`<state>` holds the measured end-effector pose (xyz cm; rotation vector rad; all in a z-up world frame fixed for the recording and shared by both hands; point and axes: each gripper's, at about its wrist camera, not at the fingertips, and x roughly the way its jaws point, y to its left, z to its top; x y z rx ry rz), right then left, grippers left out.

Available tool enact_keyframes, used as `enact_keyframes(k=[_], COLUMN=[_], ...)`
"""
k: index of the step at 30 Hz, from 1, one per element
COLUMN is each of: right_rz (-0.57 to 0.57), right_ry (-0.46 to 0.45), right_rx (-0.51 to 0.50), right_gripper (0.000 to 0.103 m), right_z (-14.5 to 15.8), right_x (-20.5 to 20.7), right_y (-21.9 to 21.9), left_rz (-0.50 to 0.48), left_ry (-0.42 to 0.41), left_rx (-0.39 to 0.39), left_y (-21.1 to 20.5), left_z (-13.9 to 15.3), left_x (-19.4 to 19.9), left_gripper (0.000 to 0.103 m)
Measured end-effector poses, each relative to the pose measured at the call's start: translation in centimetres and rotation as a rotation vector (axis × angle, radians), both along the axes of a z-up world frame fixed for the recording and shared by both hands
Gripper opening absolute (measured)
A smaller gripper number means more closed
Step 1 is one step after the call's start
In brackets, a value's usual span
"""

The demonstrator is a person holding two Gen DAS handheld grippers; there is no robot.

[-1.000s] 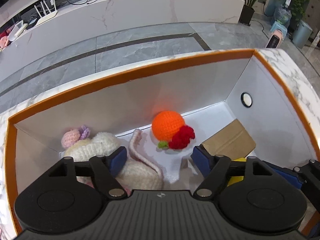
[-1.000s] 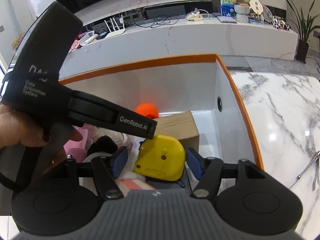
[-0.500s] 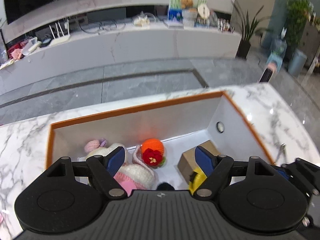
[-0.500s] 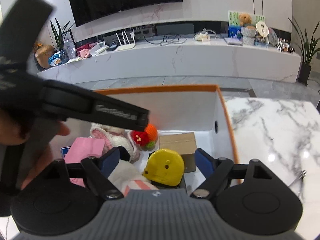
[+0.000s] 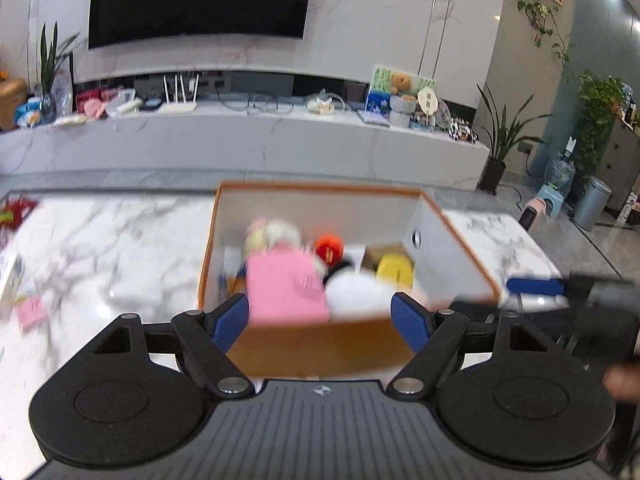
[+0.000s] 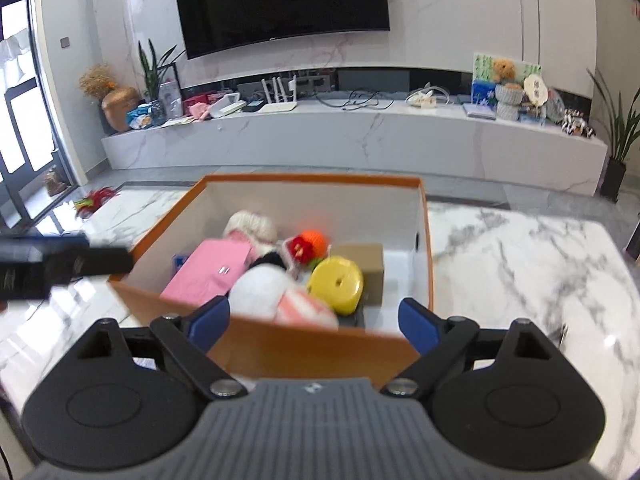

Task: Organize objects
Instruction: 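Withdraw both tools from the box toward the Vaseline tube and card box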

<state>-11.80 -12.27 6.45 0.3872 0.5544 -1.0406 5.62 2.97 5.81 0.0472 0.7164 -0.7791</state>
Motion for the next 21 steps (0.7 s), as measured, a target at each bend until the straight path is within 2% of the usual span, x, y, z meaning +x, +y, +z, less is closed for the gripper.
enact_keyframes(k=[3,7,10,14,17,21], right_rz=[0.001,0.012,0.047,0.049,0.049,0.056], right_ry=[-0.033,-0.019,0.04,0.027,0.02,0.013], right_rx=[-0.001,0.021,0.039,0.084,0.11,0.14], right_gripper=[0.094,0.095,0.095,0.095,0.095,0.095], right_z=[-0.3,-2.0,-3.4,-4.7,-5.4,-6.2], right_x=[-0.7,-0.8,-0.2,-0.2,-0.2,0.1], right_y=[1.9,3.5,3.6,2.6,1.9,0.9], left_rz=[-0.007,-0.025,-0.088,-0.178,-0.19,-0.186], left_ry=[0.037,0.016,0.006,0.023,0.087,0.087], left_rx=[0.004,0.056,0.102,0.167,0.154,0.117], left_y=[1.1,1.2,0.6,0.2,0.5,0.6], left_z=[-2.4,-5.1,-7.1,-9.9,-11.3,-11.7], left_x=[0.0,0.1,1.1,2.6,3.8,4.6], left_gripper=[0.092,0.092,0.092,0.092,0.092,0.092])
